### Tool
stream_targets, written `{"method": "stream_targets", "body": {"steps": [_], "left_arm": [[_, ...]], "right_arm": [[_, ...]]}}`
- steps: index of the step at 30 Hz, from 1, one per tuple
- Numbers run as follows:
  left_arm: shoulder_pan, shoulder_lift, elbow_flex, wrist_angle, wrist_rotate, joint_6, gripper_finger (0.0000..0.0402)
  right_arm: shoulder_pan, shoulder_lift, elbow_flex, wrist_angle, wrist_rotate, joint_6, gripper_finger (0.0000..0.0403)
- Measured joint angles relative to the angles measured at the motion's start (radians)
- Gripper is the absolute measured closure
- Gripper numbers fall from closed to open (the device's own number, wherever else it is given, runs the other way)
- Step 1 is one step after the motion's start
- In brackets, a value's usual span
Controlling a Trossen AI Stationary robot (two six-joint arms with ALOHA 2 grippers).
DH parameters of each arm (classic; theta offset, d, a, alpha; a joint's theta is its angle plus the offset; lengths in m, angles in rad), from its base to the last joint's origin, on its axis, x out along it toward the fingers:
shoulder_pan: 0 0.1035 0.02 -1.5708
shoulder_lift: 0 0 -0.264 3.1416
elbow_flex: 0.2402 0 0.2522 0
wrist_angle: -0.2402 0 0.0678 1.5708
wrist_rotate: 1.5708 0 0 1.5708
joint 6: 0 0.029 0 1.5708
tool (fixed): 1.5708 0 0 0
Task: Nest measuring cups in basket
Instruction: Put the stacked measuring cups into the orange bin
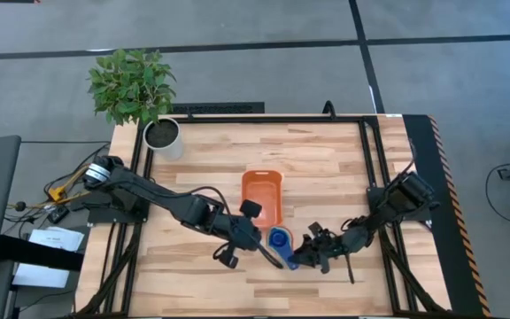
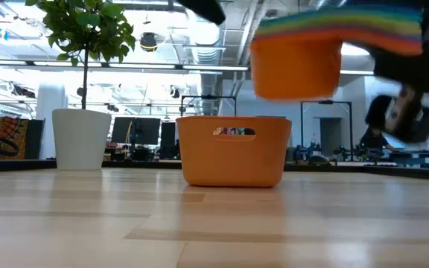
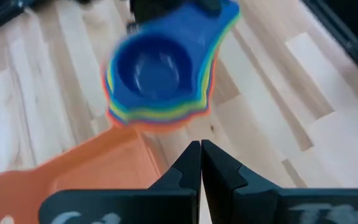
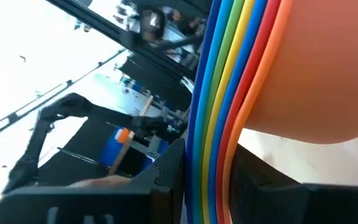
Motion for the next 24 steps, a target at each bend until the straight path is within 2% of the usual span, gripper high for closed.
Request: {"method": "stream_targets", "body": {"steps": [6,13,18,24], "left_arm": [[0.025,-0.002,-0.062,0.043,-0.009,-0.027,0.0401],[0.055,-0.002,-0.119,0.09,-0.007,-0.044,0.0401],[0.068,-0.001,-0.13,0.092,-0.007,-0.045,0.0401],[0.083,-0.001,-0.13,0.082,-0.006,-0.045,0.0401]], "right_arm": [[-0.01,-0.139,-0.035,-0.026,-0.007,-0.105,0.03],[-0.14,-0.32,-0.08,-0.224,-0.153,-0.11,0.03],[-0.321,-0.41,-0.084,-0.392,-0.361,-0.094,0.03],[-0.575,-0.432,-0.083,-0.468,-0.725,-0.062,0.03]]}}
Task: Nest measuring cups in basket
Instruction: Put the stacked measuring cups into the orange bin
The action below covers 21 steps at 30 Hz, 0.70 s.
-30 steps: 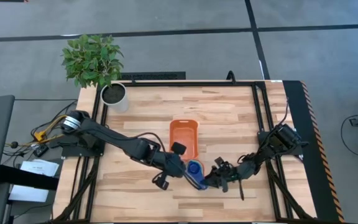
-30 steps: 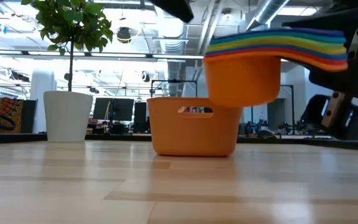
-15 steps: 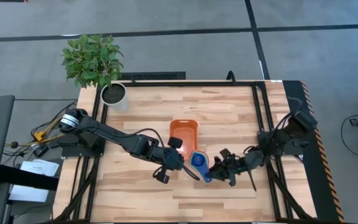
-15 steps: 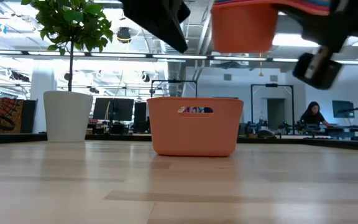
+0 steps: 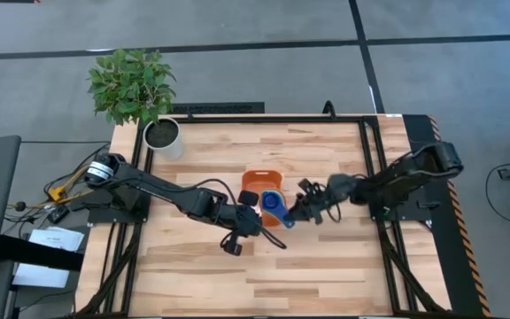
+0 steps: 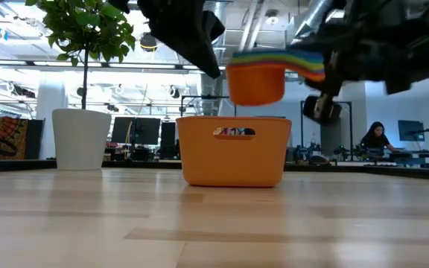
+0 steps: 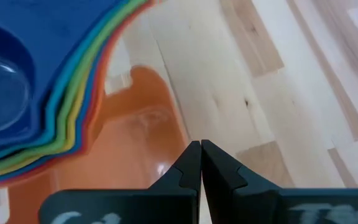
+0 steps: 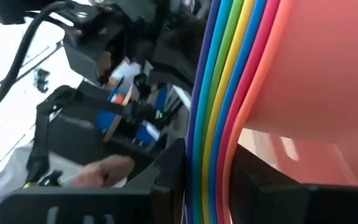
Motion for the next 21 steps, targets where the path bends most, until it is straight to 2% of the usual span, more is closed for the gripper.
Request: {"method": "stream_targets", "body": {"steps": [3,8,15,21], "left_arm": [[0.013,0.0,0.0,-0.022,0.001,0.0,0.0401],[0.043,0.0,0.0,-0.032,0.0,0.0,0.0402],[0.08,0.0,0.0,-0.038,0.045,0.0,0.0401],[0.093,0.0,0.0,-0.039,0.051,0.004,0.0401]], "right_arm": [[-0.121,0.022,0.0,-0.016,-0.191,0.038,0.03],[-0.268,0.088,0.048,-0.064,-0.397,0.054,0.03],[-0.324,0.219,0.142,-0.061,-0.594,0.051,0.03],[-0.356,0.333,0.176,-0.057,-0.651,0.051,0.03]]}}
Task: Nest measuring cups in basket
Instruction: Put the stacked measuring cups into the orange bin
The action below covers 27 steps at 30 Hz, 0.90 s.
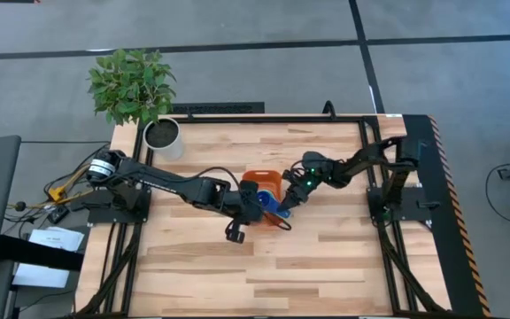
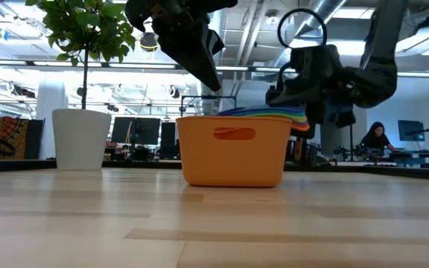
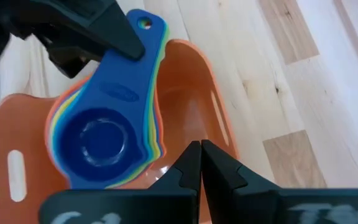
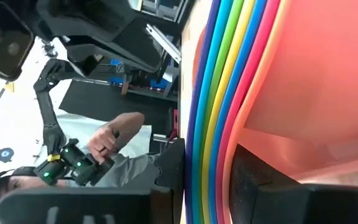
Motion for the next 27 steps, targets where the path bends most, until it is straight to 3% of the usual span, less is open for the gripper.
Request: {"method": "stream_targets", "body": {"steps": [18,27], "left_arm": [[0.039,0.0,0.0,0.008,0.027,0.018,0.0401],[0.039,0.0,0.0,0.008,0.028,0.015,0.0401]], "right_arm": [[-0.054,0.033,0.007,0.006,-0.036,-0.016,0.03],[-0.058,0.033,0.007,0.007,0.025,-0.013,0.03]]}}
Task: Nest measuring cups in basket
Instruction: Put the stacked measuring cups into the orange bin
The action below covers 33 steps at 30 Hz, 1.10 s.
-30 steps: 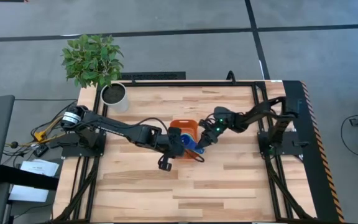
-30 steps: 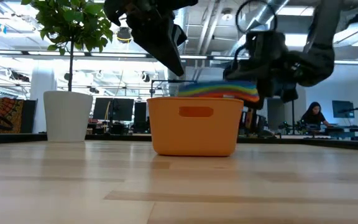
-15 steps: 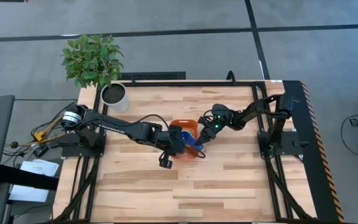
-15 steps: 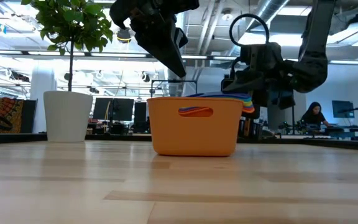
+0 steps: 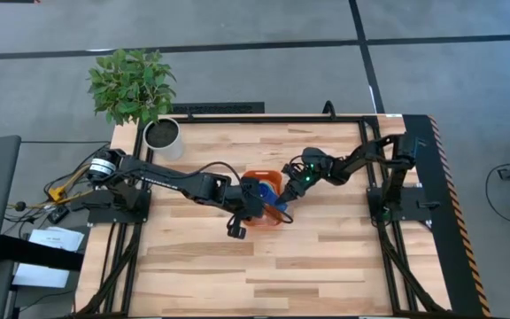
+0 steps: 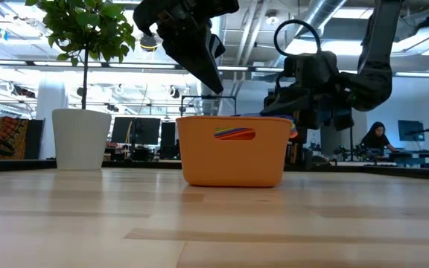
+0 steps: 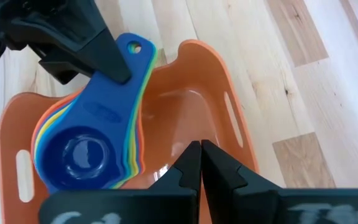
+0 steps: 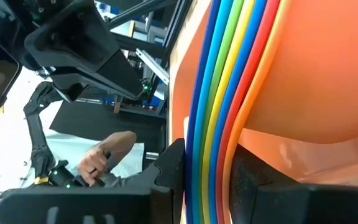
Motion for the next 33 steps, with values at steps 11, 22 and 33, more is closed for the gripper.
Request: {"method": "stream_targets", "body": {"steps": [11,22,33], "left_arm": [[0.0,0.0,0.0,0.0,0.0,-0.004,0.0401],[0.0,0.0,0.0,0.0,0.001,-0.004,0.0401],[-0.001,0.0,0.0,0.0,0.001,-0.011,0.0401]], "right_arm": [[0.0,0.0,0.0,0.0,0.087,0.002,0.03],[0.031,0.0,0.0,0.0,0.127,0.021,0.0297],[0.056,-0.002,0.0,-0.012,0.184,0.032,0.0241]]}}
